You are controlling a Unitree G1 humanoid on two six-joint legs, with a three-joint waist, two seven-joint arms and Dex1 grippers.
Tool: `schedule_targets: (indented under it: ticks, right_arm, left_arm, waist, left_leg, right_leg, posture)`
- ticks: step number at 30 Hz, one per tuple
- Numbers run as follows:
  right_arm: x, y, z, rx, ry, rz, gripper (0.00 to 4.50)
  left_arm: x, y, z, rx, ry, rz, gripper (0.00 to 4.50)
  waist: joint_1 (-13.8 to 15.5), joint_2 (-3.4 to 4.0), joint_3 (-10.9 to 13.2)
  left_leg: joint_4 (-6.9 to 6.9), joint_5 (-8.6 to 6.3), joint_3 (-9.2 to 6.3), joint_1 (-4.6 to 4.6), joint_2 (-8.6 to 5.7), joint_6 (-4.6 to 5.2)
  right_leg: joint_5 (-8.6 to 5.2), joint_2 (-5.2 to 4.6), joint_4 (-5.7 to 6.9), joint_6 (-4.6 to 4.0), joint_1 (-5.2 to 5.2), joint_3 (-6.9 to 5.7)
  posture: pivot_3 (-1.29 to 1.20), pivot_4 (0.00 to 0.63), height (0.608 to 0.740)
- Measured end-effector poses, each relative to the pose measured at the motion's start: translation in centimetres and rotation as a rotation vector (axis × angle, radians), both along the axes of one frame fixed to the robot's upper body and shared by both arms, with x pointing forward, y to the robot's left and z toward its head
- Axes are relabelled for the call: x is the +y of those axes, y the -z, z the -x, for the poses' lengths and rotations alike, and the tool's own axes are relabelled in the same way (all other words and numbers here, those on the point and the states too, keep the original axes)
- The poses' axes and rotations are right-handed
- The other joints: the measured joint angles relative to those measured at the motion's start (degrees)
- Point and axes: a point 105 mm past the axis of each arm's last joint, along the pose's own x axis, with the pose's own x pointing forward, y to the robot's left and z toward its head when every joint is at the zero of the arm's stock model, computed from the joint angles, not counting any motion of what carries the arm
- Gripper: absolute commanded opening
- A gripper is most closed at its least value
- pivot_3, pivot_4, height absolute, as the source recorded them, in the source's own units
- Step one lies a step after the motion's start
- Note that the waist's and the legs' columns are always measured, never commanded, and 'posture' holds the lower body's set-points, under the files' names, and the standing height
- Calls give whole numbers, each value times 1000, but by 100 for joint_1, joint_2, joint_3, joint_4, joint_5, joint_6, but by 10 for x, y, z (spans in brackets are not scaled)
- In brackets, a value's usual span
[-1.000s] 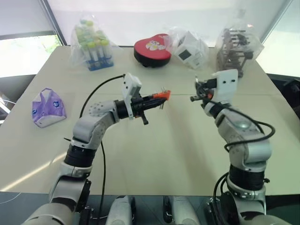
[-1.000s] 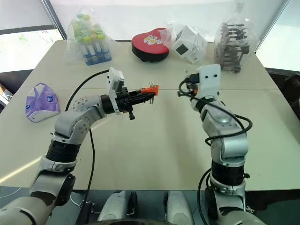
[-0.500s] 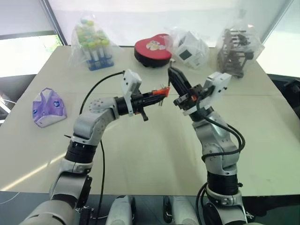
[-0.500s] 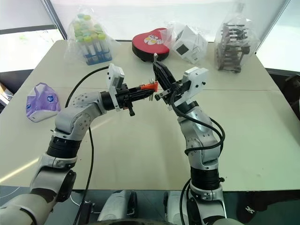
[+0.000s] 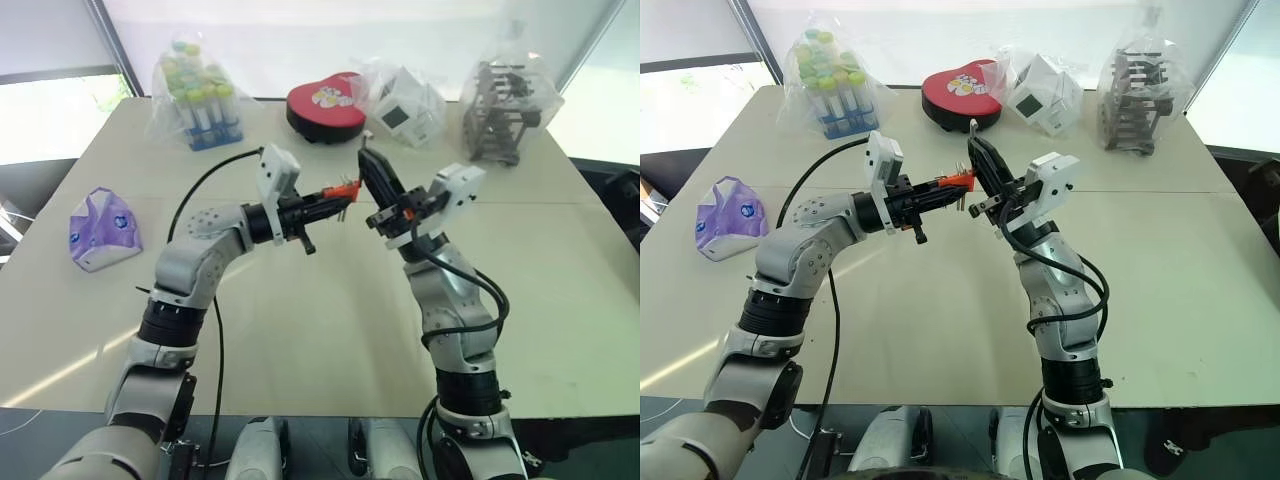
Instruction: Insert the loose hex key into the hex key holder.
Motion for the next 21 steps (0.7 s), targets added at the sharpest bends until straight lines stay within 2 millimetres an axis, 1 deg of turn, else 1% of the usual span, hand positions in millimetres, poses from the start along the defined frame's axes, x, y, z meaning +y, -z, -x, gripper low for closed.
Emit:
schedule_targets:
  ticks: [3, 7, 21]
  right_arm:
    - [0, 0, -2, 2, 7, -3, 9]
    - [1, -6, -2, -15, 7, -6, 9]
    - [5, -6, -2, -13, -4, -3, 9]
  left_arm:
    - [0, 0, 0, 1, 2, -1, 0]
    - [-1, -2, 2, -7, 8, -1, 0]
    - [-2, -1, 3, 6, 14, -5, 0]
  waist:
    - [-2, 0, 0]
    - [-1, 0, 0]
    - [0, 0, 0]
  left_leg:
    - [0, 0, 0, 0, 0, 0]
    - [0, 0, 0, 0, 0, 0]
    - [0, 0, 0, 0, 0, 0]
  right_leg:
    - [0, 0, 0, 0, 0, 0]
    - [0, 0, 0, 0, 0, 0]
    - [0, 0, 1, 0, 0, 0]
  posture:
    - [0, 150, 740]
    - [0, 150, 740]
    - [0, 150, 740]
